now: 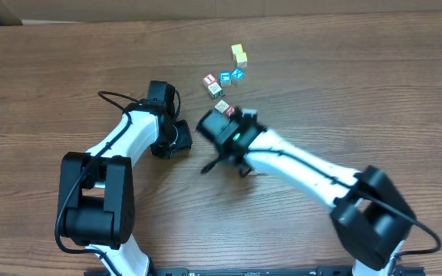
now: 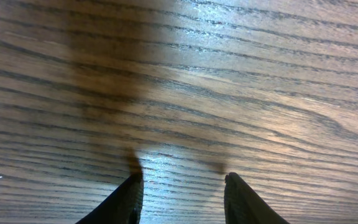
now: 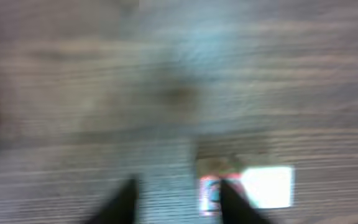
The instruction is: Flip 4 blocks
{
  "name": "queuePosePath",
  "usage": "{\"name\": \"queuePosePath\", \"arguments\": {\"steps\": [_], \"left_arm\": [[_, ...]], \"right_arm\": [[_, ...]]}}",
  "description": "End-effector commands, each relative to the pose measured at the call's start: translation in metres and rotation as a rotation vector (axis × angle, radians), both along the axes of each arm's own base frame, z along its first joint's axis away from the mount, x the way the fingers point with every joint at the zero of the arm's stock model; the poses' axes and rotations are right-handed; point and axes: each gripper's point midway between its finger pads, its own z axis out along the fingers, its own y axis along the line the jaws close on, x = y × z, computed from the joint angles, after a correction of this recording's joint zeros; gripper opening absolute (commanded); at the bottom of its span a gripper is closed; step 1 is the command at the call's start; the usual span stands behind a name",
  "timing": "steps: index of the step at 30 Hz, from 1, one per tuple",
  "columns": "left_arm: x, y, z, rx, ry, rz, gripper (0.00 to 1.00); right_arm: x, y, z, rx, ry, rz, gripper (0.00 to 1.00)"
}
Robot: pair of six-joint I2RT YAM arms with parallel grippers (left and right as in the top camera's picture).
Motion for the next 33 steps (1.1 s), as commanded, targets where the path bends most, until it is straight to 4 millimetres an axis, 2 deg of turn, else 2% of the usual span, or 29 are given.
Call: {"name": "queuePosePath", "arguments": {"steps": [1, 2, 4, 7, 10, 14, 21, 33], "left_arm": [[-0.02, 0.015, -0.026, 0.068, 0.078, 0.017, 0.38], [-0.02, 0.015, -0.026, 0.069, 0.078, 0.017, 0.4], [-0.019, 0.015, -0.026, 0.069, 0.077, 0.017, 0.45], [-0.019, 0.015, -0.026, 0.068, 0.075, 0.017, 0.5], [-0.019, 0.015, -0.026, 0.068, 0.075, 0.017, 0.54], [-0.018, 0.015, -0.026, 0.068, 0.072, 0.017, 0.56], [-0.011, 0.014, -0.025, 0.064, 0.042, 0.018, 0.65], [-0.013, 0.014, -0.025, 0.067, 0.047, -0.003, 0.67]], "right_arm": [[0.032, -0.03, 0.038, 0.028, -0.045, -0.002, 0.88], [0.038, -0.044, 0.037, 0.014, -0.035, -0.021, 0.99], [0.045, -0.075, 0.034, -0.019, -0.003, -0.068, 1.0], [0.045, -0.12, 0.03, -0.064, 0.066, -0.156, 1.0], [0.054, -0.149, 0.03, -0.062, 0.07, -0.237, 1.0], [0.07, -0.177, 0.031, -0.043, 0.041, -0.319, 1.0], [0.092, -0.202, 0.035, -0.01, -0.025, -0.396, 1.0], [0.098, -0.204, 0.037, 0.001, -0.049, -0.405, 1.0]]}}
